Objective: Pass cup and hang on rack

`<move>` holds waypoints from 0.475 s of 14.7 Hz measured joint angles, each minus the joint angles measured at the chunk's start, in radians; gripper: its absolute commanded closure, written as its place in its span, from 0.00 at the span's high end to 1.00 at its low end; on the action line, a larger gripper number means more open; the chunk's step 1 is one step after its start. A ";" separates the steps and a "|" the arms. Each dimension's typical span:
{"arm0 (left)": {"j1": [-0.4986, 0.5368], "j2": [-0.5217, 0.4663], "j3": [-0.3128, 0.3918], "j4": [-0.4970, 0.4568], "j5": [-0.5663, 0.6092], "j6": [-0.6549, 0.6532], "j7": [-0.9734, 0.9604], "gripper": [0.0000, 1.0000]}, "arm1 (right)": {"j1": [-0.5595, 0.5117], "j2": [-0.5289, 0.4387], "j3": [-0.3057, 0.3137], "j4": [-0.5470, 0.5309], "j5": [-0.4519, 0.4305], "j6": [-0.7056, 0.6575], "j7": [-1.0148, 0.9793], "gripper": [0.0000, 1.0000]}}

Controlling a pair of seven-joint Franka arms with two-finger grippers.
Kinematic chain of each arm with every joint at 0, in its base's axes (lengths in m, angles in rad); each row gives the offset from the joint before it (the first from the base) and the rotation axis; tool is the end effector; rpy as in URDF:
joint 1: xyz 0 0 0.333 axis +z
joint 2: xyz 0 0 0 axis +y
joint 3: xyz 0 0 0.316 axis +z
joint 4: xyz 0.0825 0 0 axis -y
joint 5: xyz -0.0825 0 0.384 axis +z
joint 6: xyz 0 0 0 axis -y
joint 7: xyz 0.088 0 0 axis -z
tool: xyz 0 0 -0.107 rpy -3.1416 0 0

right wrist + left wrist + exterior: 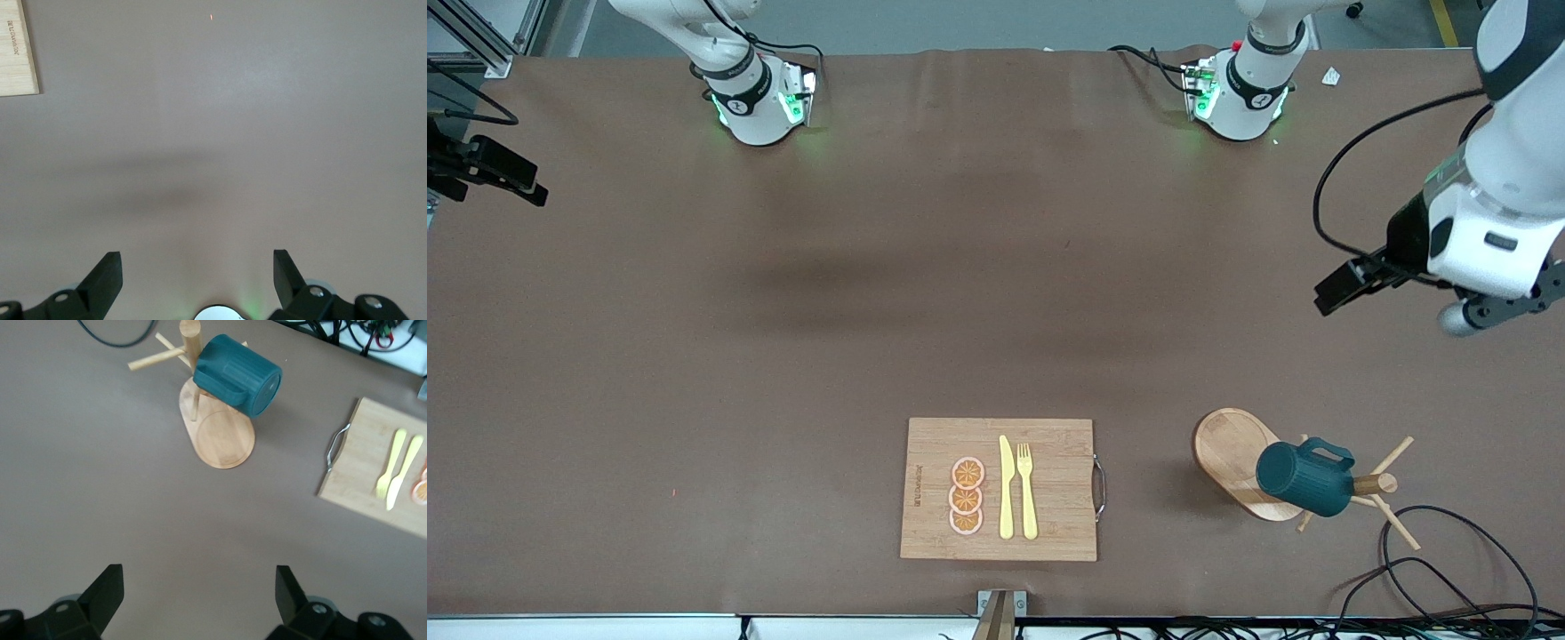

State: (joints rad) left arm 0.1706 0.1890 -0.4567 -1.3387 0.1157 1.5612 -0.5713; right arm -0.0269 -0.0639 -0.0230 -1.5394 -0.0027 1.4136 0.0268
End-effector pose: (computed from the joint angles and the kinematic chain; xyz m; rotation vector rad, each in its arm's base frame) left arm 0.5932 -0.1310 0.6331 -3.0970 -0.4658 -0.0956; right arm 0.5171 -0.0266 0.6600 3.1373 -0.1208 -0.0972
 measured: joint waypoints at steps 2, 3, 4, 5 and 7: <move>-0.110 -0.045 0.136 -0.001 0.000 -0.040 0.109 1.00 | 0.000 0.000 0.000 0.000 0.000 0.000 0.000 1.00; -0.155 -0.066 0.199 -0.001 0.000 -0.062 0.167 1.00 | 0.000 0.000 0.000 0.000 0.000 0.000 0.000 1.00; -0.183 -0.083 0.247 -0.002 0.000 -0.081 0.215 1.00 | 0.000 0.000 0.000 0.000 0.000 0.000 0.000 1.00; -0.198 -0.098 0.280 -0.005 0.000 -0.097 0.258 1.00 | 0.000 0.000 0.000 0.000 0.000 0.000 0.000 1.00; -0.209 -0.123 0.315 -0.017 -0.002 -0.116 0.319 1.00 | 0.000 0.000 0.000 0.000 0.000 0.000 0.000 1.00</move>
State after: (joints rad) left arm -0.0383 0.0656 -0.1414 -1.3555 0.1137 1.4456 -0.2518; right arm -0.0269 -0.0639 -0.0229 -1.5395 -0.0027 1.4136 0.0268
